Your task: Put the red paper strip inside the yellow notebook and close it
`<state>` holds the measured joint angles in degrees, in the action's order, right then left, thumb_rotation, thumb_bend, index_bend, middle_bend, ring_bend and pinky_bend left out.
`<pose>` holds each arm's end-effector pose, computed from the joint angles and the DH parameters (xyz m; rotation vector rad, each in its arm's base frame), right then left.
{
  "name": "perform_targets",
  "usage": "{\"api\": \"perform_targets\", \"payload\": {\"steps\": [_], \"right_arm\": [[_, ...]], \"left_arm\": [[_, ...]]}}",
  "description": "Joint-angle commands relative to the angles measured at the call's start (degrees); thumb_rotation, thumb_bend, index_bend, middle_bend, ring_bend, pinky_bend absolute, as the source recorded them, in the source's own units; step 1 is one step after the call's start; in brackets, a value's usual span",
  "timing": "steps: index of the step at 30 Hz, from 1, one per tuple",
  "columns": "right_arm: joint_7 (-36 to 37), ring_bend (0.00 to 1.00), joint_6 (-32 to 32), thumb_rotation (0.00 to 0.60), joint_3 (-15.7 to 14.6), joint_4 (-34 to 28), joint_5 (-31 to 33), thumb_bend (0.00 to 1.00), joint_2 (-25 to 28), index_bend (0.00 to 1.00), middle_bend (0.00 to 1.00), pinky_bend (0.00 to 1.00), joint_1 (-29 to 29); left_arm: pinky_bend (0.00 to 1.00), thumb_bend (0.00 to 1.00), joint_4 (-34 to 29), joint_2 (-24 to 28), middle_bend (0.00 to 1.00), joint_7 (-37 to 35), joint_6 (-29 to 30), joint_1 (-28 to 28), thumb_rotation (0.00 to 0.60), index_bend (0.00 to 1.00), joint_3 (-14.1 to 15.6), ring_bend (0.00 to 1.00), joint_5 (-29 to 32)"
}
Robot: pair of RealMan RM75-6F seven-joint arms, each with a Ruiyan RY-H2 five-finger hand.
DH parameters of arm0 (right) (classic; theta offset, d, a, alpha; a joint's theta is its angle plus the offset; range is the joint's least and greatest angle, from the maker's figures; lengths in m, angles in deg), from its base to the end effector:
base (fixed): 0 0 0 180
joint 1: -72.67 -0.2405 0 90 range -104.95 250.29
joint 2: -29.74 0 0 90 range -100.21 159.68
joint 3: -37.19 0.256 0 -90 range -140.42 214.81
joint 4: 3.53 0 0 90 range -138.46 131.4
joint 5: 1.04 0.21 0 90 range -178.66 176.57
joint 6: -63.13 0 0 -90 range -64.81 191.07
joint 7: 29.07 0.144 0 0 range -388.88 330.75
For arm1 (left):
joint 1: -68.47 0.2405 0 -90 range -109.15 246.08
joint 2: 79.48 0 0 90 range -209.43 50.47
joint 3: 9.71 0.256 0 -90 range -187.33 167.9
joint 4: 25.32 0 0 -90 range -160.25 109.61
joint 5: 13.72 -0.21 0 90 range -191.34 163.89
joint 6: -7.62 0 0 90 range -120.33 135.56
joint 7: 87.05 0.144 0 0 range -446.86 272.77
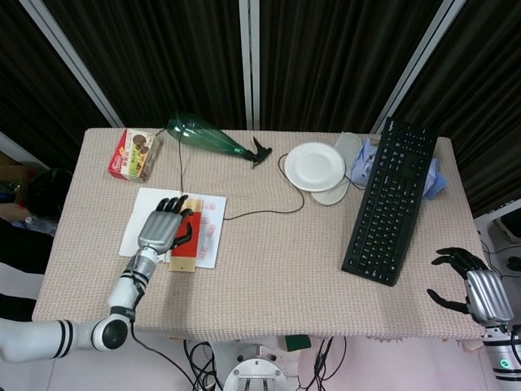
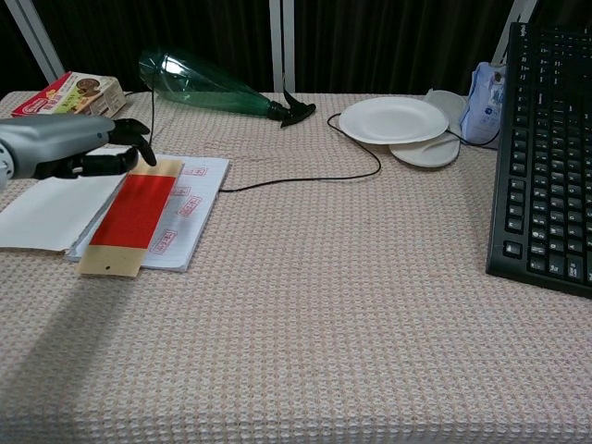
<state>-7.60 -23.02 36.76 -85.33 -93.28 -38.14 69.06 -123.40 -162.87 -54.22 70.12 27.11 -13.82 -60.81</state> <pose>-0.3340 -0.1633 0.1434 1.3871 -1.1160 1.0998 -0.1750 0.3057 -0.0013 -1.7995 -1.0505 -0.6809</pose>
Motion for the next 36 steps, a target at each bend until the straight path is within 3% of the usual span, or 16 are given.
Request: {"api": "perform_targets", "payload": {"steps": [1,5,12,17,36], "right_arm": [[-0.07,0.19,-0.03,0.6,0.01,-0.01,-0.16,0.12,0.08,0.41,0.25,0.27,-0.11],[-0.25,0.19,-0.41,0.6,0.02,-0.3,-0.39,0.12,0.45,0.41,0.25,0.27,-0.08],[-0.31,0.19,-0.89,0.6,0.01,-0.75,-0.76,0.12,0.78,0.41,0.24,0.27,-0.08],[-0.14,0.19,-1.23,0.6,-0.08,-0.74,-1.0,0.12,0.82,0.41,0.24,0.27,-0.01],[0.1,0.19,-2.42,0.6,-0.33,-0.7,-1.33,0.12,0.72,0.41,0.24,0.27,0.6]], "left_arm": [[0.06,0.34,-4.56,2.35,0.0,0.95,1.32,1.67,0.124,0.14,3.52,0.0,-5.15],[0.06,0.32,-8.41,3.68,0.0,2.79,1.94,2.2,0.17,0.1,5.89,0.0,-9.78],[0.06,0.31,-10.19,2.05,0.0,7.07,2.04,2.64,0.45,0.04,8.68,0.0,-13.88],[0.06,0.31,-7.06,-0.9,0.0,8.62,2.94,3.49,0.584,0.01,8.89,0.0,-14.41],[0.06,0.31,-2.45,-3.18,0.0,13.07,3.04,5.59,0.6,0.0,8.93,0.0,-11.54]]}}
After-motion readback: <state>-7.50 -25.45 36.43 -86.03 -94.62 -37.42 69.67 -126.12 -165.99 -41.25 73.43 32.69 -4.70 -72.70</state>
